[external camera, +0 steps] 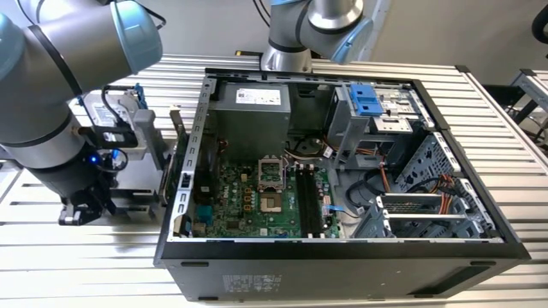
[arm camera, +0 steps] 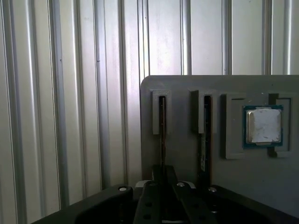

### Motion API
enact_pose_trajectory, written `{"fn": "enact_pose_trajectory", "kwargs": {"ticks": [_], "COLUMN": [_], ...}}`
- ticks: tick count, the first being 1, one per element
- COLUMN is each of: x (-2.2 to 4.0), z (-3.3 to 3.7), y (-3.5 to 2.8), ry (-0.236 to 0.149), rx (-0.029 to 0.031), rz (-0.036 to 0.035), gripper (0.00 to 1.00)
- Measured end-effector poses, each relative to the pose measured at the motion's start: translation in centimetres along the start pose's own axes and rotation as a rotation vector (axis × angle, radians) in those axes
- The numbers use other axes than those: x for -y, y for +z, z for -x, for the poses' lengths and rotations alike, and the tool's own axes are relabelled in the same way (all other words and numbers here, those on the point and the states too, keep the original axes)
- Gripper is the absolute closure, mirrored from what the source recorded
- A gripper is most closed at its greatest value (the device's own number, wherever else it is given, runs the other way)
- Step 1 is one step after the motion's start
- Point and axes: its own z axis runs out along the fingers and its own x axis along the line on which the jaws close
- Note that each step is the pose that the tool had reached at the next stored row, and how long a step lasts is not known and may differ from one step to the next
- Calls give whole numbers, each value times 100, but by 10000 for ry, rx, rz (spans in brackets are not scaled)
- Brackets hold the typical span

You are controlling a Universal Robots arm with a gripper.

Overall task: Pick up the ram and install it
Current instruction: 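Pick up the ram and move it above insertion slot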

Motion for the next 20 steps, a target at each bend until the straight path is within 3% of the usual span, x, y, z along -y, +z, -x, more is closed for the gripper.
{"fn": "enact_pose_trajectory", "kwargs": {"ticks": [9, 20], "x": [-1, -2], "z": [2, 12], "y": [-59, -274], "ry": [-1, 0], "rx": [-1, 1], "rz": [1, 0], "gripper": [100, 100]}}
